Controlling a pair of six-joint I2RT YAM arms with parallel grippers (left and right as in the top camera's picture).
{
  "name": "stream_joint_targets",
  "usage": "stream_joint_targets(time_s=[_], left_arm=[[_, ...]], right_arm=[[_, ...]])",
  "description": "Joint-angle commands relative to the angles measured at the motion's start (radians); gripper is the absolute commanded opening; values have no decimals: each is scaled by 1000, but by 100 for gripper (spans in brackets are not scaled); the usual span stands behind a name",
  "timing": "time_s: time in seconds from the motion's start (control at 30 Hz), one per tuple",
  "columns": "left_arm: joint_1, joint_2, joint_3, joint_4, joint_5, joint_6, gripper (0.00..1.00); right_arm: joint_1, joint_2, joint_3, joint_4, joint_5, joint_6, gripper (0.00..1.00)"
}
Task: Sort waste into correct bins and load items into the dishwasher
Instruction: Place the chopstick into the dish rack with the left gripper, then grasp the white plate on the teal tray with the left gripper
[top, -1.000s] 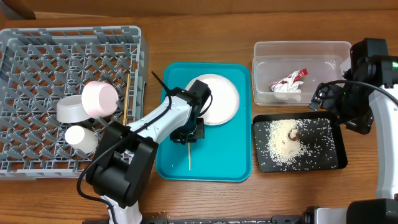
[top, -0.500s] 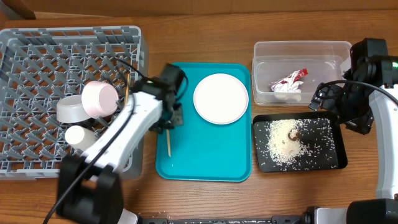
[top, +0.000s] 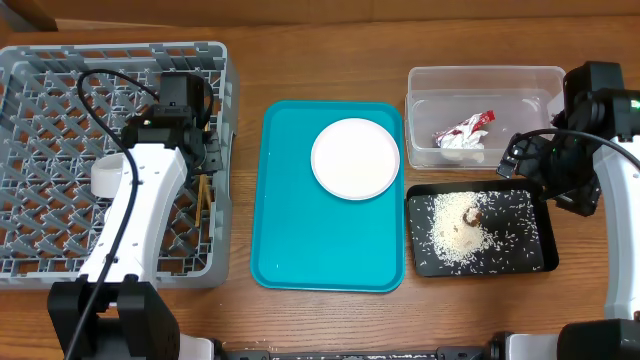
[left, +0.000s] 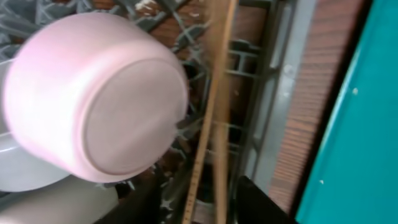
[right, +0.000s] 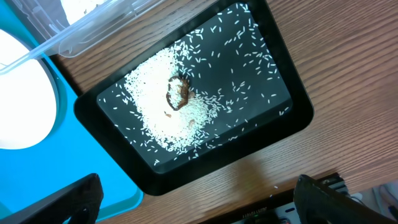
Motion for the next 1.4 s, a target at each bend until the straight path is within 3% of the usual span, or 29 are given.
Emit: stream_joint_targets(time_s=[0.0,0.1,0.3,0.43,0.53,0.7,0.8,0.9,1.13,1.37], left_arm=[[-34,-2,9,15,164,65,50],[-139,-1,9,38,315,135,50],[-364,10,8,128,319,146,50],[-509,80,8,232,314,213,59],[-573,172,8,292,315,259,66],[-602,325,8,314,317,285,68],[-602,374,8,249,317,284,61],[-602,380,8,193,316,284,36],[-602,378,12,186,317,268,4],[-574,232,226,38,244,190,4]], right_arm=[[-1,-12,21,4,-5,0,100],[-1,-12,21,4,-5,0,100],[-1,-12,21,6,-5,0,100],[-1,-12,21,5,-5,0,100],[-1,-12,21,6,-5,0,100],[-1,-12,21,5,-5,0,100],[-1,-12,21,5,-5,0,100],[-1,-12,21,6,-5,0,100],[-1,-12,21,5,-5,0,100],[-1,-12,21,6,-5,0,100]])
